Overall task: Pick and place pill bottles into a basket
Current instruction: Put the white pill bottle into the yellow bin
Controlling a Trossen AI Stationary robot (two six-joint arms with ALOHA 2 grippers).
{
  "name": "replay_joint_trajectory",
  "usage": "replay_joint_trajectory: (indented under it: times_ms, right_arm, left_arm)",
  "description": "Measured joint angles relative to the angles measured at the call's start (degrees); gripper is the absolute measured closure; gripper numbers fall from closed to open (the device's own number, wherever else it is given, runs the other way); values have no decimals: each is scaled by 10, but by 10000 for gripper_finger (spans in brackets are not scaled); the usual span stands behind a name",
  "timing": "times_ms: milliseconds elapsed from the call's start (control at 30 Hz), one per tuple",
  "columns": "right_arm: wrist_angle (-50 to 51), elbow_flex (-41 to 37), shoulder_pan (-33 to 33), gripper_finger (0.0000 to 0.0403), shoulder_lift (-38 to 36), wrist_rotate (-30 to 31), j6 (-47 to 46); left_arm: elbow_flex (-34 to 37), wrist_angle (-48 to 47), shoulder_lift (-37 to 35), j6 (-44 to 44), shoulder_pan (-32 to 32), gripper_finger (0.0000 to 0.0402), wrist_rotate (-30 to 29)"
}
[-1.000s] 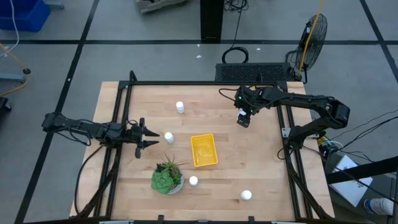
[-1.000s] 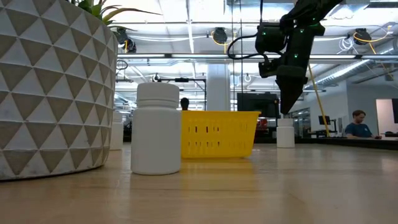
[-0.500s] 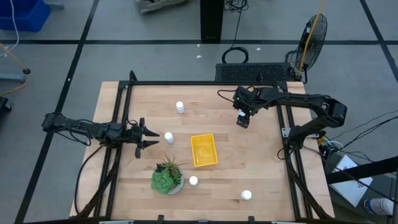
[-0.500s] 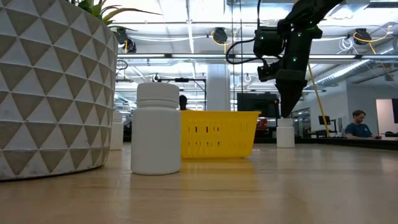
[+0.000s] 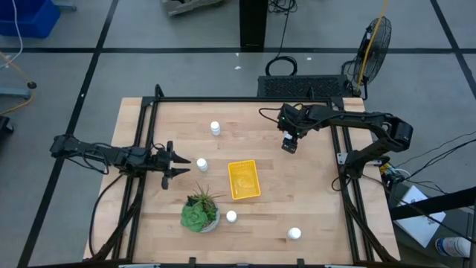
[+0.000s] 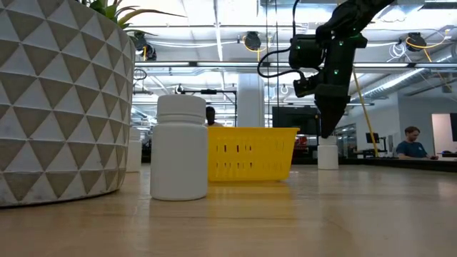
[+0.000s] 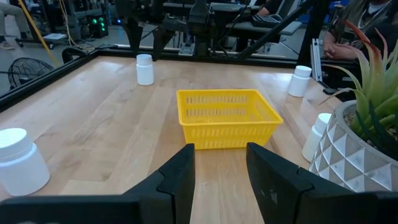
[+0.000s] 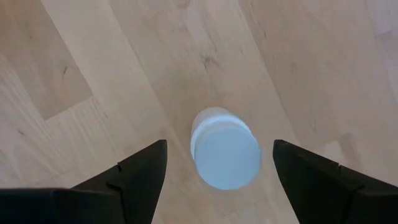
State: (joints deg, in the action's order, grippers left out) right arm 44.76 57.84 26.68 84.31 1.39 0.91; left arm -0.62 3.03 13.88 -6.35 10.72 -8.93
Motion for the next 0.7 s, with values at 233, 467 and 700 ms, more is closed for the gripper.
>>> replay_joint_trajectory:
  times_ms: [233, 467, 700]
  right_arm:
    - [-24, -51, 4, 119, 0, 0, -2]
    - [-46, -55, 4, 119, 0, -1, -1]
    - [-47, -44, 4, 119, 0, 0, 3]
  left_arm:
    - [0, 0, 0, 0, 0, 252, 0]
    - [0, 1, 0, 0, 0, 252, 0]
    - [0, 1, 0, 0, 0, 252, 0]
